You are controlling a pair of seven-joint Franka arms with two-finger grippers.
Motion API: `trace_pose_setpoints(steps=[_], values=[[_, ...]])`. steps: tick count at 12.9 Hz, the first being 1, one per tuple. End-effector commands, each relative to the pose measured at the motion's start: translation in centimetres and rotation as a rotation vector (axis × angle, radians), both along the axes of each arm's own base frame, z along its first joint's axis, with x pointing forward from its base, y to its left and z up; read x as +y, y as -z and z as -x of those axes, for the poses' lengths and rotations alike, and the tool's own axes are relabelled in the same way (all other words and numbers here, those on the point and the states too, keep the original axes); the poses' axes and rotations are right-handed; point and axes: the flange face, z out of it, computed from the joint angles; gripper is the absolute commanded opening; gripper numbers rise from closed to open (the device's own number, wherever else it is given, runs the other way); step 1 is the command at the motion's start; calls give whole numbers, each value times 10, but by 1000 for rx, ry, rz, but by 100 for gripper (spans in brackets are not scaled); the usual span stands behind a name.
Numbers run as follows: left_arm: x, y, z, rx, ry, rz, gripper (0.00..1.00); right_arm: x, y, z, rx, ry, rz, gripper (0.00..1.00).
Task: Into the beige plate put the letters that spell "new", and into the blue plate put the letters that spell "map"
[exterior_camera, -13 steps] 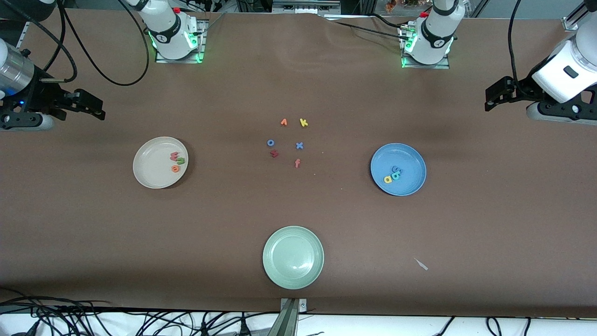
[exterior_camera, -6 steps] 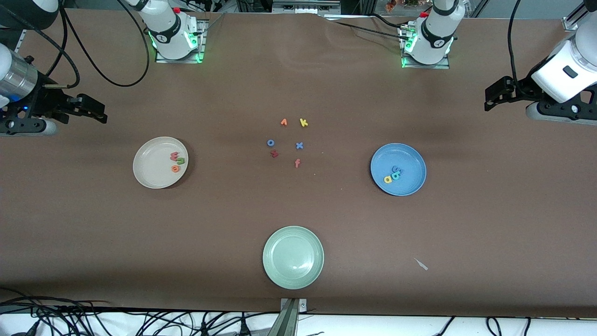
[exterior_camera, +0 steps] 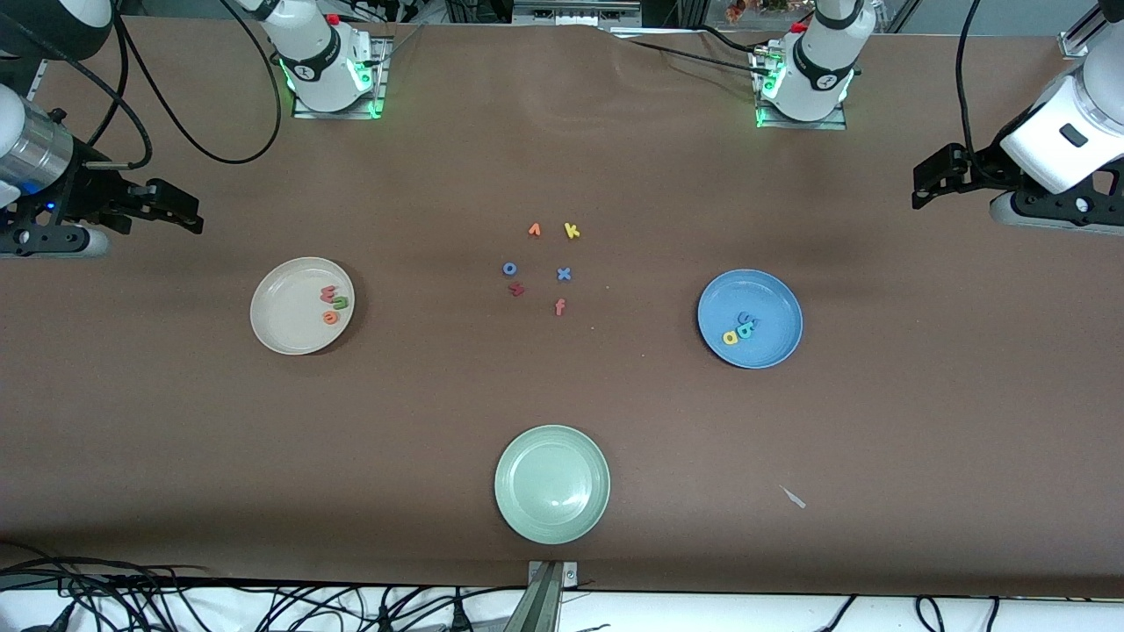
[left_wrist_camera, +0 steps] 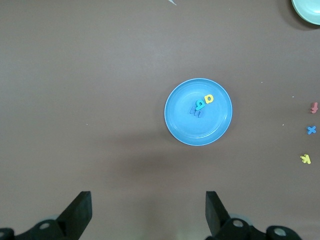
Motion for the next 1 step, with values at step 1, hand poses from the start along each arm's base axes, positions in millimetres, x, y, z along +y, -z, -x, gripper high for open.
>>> trace_pose_setpoints(steps=[1], values=[[-2,-5,-1,4,17,-15,100,-2,-2,0,-4,7,2,100]])
